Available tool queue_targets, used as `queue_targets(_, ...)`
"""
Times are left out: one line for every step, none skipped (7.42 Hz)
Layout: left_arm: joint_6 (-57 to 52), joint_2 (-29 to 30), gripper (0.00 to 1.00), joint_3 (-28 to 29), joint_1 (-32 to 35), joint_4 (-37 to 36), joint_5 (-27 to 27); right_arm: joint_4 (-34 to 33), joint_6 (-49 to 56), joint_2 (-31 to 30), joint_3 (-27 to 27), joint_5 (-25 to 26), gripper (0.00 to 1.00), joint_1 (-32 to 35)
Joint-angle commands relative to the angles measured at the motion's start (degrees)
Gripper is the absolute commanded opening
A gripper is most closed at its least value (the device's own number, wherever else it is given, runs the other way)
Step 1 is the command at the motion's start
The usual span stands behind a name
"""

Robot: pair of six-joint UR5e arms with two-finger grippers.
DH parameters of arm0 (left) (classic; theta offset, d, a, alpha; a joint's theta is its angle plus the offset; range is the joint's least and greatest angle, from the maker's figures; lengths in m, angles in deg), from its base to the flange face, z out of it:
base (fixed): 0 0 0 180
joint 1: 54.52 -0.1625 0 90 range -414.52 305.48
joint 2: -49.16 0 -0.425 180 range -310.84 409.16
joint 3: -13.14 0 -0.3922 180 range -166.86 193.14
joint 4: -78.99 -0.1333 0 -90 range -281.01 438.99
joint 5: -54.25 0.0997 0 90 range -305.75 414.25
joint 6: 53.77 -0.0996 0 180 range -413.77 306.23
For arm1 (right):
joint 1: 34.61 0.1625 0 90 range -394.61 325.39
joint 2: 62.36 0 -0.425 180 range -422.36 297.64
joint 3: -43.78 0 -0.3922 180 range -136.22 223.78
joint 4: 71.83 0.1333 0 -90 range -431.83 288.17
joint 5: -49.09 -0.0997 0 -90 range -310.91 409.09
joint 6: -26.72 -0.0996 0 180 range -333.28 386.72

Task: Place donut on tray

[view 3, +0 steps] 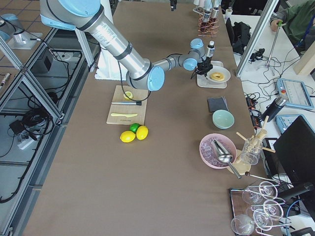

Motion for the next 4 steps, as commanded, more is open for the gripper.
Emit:
queue_targets(-0.1, 0.0, 0.98, 0.1, 0.0, -0.1, 0.0, 0.4, 12.3, -0.5, -1.4, -1.4, 1.00, 0.1)
queue_targets(-0.1, 0.1, 0.98, 0.3, 0.1, -0.1, 0.0, -0.4, 13.5, -2.0, -3.8, -4.3, 1.00, 1.4)
queue_targets(-0.8, 0.3, 0.98, 1.3, 1.2, -0.2, -0.1, -4.6, 18.1, -4.8, -9.1, -8.3, 1.00, 3.2)
queue_targets(-6.3, 0.4, 0.98, 4.0, 3.3, -0.7, -0.3, -9.7, 24.6, -8.8, -15.5, -11.1, 1.00, 4.8)
